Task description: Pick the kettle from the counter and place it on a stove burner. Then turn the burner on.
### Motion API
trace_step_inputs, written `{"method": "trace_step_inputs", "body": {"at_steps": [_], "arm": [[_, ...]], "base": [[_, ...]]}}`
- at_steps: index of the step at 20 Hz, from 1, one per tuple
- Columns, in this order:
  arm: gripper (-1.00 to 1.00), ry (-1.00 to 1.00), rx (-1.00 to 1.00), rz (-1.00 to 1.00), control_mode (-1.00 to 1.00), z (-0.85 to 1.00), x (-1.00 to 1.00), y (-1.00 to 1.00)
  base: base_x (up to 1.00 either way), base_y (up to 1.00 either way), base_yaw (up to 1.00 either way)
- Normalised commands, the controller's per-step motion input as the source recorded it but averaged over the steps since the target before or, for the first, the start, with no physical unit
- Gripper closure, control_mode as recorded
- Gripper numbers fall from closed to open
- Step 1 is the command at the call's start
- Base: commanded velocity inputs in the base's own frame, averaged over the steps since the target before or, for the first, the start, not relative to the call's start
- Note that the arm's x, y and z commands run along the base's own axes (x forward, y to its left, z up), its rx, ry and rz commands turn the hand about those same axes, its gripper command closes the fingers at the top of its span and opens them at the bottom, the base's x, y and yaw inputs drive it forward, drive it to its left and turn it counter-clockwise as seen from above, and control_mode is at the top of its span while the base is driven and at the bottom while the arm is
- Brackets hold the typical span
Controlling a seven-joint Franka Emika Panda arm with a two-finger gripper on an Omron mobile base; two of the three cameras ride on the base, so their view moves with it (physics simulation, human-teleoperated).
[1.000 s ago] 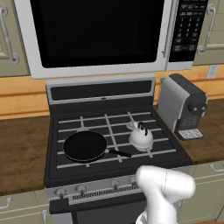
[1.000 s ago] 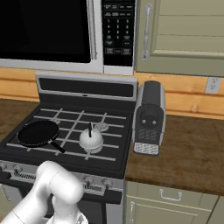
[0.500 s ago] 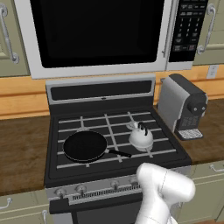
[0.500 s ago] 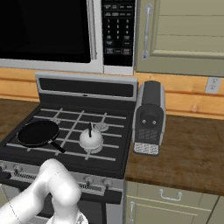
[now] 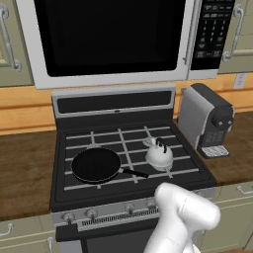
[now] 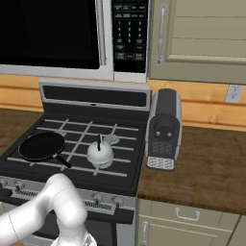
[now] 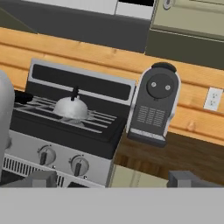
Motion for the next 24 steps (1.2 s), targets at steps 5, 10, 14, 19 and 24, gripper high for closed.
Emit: {"method": "trace_step_inputs", "body": {"at_steps": [5,10,14,19,24], "arm": [[-1.00,-0.05,0.00,0.00,-1.00,0.00,0.32,0.18],[-1.00,-0.04,0.00,0.00,-1.00,-0.05,0.34,0.28],[-1.00,-0.04,0.00,0.00,-1.00,-0.03,0.34,0.24],[-1.00,-0.02,0.01,0.00,-1.00,0.00,0.46,0.15],[-1.00,-0.04,0.00,0.00,-1.00,0.00,0.53,0.21]], "base": [[0.00,0.00,0.00],[0.00,0.00,0.00],[0.00,0.00,0.00],[0.00,0.00,0.00],[0.00,0.00,0.00]]}}
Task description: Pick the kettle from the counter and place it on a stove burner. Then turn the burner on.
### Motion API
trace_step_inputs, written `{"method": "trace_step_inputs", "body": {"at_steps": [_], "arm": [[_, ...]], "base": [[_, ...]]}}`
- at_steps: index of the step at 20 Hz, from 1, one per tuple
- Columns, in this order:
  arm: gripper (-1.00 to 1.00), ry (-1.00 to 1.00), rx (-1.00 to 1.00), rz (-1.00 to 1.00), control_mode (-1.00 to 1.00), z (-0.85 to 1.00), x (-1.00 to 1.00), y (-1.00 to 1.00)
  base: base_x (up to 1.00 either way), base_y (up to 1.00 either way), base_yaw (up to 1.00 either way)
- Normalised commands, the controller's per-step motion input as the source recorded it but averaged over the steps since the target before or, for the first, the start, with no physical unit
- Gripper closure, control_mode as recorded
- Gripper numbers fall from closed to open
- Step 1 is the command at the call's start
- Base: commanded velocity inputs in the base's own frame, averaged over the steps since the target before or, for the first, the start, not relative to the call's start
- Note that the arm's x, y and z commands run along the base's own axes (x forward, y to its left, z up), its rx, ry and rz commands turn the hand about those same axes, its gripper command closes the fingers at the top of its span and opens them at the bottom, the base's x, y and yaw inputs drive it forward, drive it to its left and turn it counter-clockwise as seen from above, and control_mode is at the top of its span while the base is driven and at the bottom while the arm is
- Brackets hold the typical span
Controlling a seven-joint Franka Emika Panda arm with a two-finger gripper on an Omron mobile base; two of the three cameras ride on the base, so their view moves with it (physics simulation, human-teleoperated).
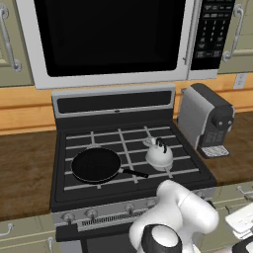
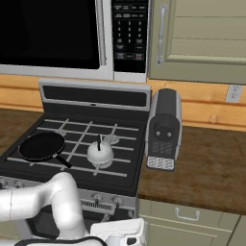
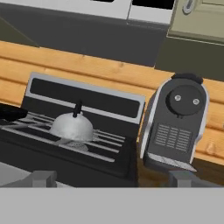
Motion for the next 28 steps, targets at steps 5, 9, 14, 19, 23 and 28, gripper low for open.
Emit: {"method": "trace_step_inputs", "body": {"at_steps": [5,9,14,19,23,28], "arm": [[-1.00,-0.04,0.00,0.00,-1.00,-0.08,0.39,0.28],[-1.00,-0.03,0.03,0.00,-1.00,-0.35,0.01,0.13],[-1.00,-0.01,0.12,0.00,-1.00,-0.20,0.10,0.01],[-1.00,0.00,0.16,0.01,-1.00,-0.23,0.20,0.00],[-1.00,-0.02,0.13,0.00,-1.00,-0.33,0.03,0.00],[-1.00,-0.09,0.01,0.00,-1.00,-0.51,0.06,0.00]], "base": [[0.00,0.00,0.00],[0.00,0.00,0.00],[0.00,0.00,0.00],[0.00,0.00,0.00],[0.00,0.00,0.00],[0.00,0.00,0.00]]}}
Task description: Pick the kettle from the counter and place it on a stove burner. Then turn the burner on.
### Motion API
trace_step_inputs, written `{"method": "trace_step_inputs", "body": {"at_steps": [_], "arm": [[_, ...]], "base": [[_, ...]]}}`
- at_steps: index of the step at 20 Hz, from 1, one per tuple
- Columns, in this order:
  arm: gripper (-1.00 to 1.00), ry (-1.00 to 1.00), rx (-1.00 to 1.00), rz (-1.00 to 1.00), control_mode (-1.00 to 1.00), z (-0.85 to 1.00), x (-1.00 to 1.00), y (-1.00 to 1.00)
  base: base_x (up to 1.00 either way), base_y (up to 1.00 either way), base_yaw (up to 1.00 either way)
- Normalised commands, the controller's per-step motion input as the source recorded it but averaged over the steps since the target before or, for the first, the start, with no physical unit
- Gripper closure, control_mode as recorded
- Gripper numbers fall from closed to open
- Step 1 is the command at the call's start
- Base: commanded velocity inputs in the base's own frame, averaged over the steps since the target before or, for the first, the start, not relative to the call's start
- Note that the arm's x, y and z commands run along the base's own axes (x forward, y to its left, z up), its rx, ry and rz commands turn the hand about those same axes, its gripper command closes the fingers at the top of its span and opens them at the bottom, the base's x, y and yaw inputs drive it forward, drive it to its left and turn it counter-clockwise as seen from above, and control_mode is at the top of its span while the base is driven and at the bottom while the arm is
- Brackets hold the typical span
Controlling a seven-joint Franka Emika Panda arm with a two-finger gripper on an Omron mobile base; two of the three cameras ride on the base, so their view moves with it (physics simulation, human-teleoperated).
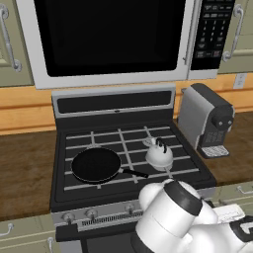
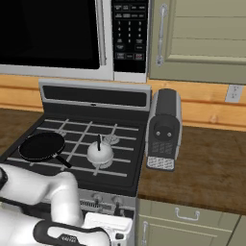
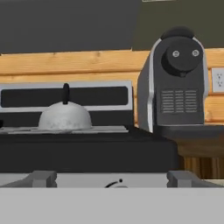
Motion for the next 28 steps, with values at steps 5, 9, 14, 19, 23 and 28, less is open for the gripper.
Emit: {"method": "trace_step_inputs", "body": {"at_steps": [5,9,14,19,23,28], "arm": [[-1.00,-0.09,0.00,0.00,-1.00,-0.34,0.32,0.00],[-1.00,-0.08,0.00,0.00,-1.00,-0.22,0.28,-0.01],[-1.00,-0.06,0.00,0.00,-1.00,-0.10,0.18,-0.04],[-1.00,-0.03,0.00,0.00,-1.00,-0.08,0.16,0.00],[-1.00,-0.02,0.00,0.00,-1.00,-0.07,0.18,0.00],[-1.00,-0.02,0.00,0.00,-1.00,-0.05,0.15,0.00]], "base": [[0.00,0.00,0.00],[0.00,0.00,0.00],[0.00,0.00,0.00],[0.00,0.00,0.00],[0.00,0.00,0.00],[0.00,0.00,0.00]]}}
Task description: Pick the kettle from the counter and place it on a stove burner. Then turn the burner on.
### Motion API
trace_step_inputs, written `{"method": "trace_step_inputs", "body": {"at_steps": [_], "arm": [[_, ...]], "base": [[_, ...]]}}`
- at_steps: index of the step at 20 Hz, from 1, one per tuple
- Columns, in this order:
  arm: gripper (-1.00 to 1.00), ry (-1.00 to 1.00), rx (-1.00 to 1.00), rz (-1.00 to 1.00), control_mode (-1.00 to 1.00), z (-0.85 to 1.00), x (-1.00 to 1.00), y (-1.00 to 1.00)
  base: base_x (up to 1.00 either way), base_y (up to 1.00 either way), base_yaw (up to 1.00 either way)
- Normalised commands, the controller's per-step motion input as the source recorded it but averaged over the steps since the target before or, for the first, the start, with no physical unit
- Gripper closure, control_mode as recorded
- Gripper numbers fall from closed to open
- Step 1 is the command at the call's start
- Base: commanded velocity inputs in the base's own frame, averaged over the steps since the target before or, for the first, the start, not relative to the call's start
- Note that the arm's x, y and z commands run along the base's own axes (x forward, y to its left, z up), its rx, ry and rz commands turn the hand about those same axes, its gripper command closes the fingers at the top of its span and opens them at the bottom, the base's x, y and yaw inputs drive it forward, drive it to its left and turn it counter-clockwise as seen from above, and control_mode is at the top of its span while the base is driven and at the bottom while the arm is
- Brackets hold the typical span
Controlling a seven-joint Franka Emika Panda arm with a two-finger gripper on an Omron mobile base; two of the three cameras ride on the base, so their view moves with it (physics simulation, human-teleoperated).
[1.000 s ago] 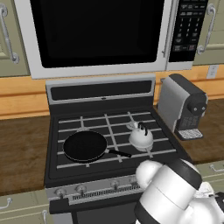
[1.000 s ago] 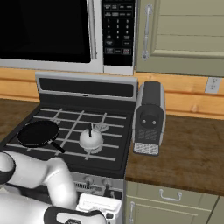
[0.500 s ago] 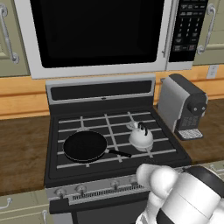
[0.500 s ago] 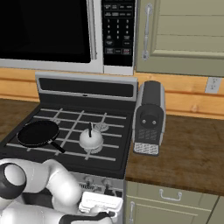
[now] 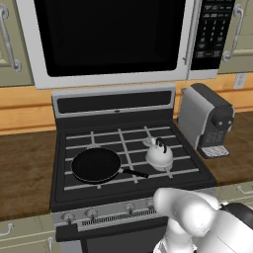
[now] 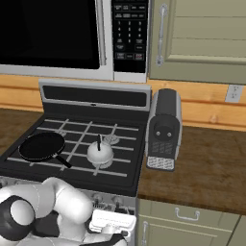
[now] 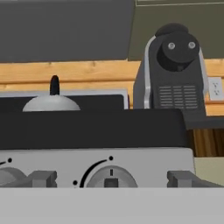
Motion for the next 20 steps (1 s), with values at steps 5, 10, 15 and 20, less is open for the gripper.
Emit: {"method": "trace_step_inputs", "body": {"at_steps": [5,10,15,20], "arm": [[-1.00,0.00,-0.01,0.00,-1.00,-0.08,0.16,0.00],[-1.00,0.00,-0.02,0.00,-1.00,-0.18,0.11,0.00],[-1.00,0.00,-0.01,0.00,-1.00,-0.07,0.12,0.00],[1.00,0.00,0.00,0.00,-1.00,0.00,0.00,0.00]], "base": [[0.00,0.00,0.00],[0.00,0.00,0.00],[0.00,0.00,0.00],[0.00,0.00,0.00]]}}
